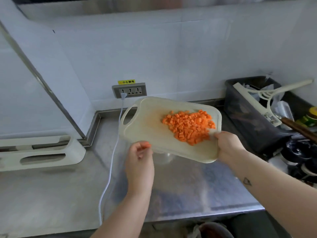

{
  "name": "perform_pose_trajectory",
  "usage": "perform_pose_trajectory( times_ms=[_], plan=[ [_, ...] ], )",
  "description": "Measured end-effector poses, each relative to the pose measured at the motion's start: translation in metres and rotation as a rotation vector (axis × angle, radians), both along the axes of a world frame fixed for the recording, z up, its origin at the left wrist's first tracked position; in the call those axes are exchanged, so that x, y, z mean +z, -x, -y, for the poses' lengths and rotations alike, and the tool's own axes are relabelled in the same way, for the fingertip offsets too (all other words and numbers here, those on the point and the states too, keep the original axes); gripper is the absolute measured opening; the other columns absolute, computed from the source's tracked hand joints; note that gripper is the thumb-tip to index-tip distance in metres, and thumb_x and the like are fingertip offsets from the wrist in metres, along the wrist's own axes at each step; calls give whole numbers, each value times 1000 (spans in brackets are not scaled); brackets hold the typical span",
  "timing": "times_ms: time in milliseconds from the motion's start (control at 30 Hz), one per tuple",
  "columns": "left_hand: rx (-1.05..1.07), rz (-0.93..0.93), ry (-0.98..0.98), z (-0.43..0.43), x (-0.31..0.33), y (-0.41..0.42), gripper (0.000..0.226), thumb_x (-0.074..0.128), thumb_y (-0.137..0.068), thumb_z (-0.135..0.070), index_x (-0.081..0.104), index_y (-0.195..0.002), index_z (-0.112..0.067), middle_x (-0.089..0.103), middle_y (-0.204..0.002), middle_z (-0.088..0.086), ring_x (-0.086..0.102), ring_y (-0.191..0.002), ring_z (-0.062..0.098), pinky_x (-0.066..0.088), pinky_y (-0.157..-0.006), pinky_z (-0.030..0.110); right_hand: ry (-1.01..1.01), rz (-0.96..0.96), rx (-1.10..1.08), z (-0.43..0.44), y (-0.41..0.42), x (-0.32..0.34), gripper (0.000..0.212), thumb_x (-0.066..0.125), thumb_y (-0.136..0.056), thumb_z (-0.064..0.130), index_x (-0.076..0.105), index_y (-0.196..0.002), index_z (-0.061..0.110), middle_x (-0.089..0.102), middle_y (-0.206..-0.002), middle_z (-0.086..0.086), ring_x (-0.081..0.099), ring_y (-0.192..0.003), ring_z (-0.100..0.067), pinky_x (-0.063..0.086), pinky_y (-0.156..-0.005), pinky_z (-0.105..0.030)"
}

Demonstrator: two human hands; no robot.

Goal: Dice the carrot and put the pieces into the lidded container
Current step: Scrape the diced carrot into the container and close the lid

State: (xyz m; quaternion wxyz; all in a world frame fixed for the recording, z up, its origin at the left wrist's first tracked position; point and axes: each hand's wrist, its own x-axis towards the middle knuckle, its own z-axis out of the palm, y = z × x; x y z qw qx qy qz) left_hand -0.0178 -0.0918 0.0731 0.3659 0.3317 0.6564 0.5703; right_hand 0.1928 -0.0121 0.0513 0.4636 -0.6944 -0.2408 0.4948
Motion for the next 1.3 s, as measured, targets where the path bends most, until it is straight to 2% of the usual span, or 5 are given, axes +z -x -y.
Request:
perform_pose_trajectory(
  times_ms=[233,433,567,767,1300],
  plan=[
    [-206,750,158,-37,-3,3,15,51,-97,-16,55,-111,-16,68,-100,5,66,-92,19,52,-72,32,-36,-113,1,-27,59,0,12,49,-95,6,57,-101,13,59,-102,-12,59,-100,-33,50,-93,-52],
    [-113,749,114,-57,-10,31,24,43,-99,-3,58,-107,-19,71,-92,2,67,-83,16,52,-67,32,-77,-13,224,-44,78,-10,25,45,-97,13,61,-79,19,66,-85,-8,61,-86,-27,52,-88,-44],
    [-61,694,91,-66,-18,54,26,44,-98,-4,58,-111,-21,71,-98,1,68,-86,16,53,-80,37,-92,265,603,-49,73,-26,29,39,-97,8,65,-110,7,60,-84,4,53,-68,-9,41,-57,-19],
    [-9,659,82,-67,-25,71,26,45,-98,-4,58,-111,-22,70,-101,-1,67,-90,16,53,-70,32,-91,1001,1287,-49,73,-41,56,38,-93,-1,36,-145,19,34,-149,4,38,-134,-19,34,-107,-29],
    [-97,632,151,-59,-48,32,26,44,-99,-5,56,-115,-22,67,-108,2,65,-95,19,52,-68,32,3,1138,1359,36,6,-43,44,41,-100,17,40,-143,26,39,-146,10,43,-129,-12,31,-101,-19]
  ],
)
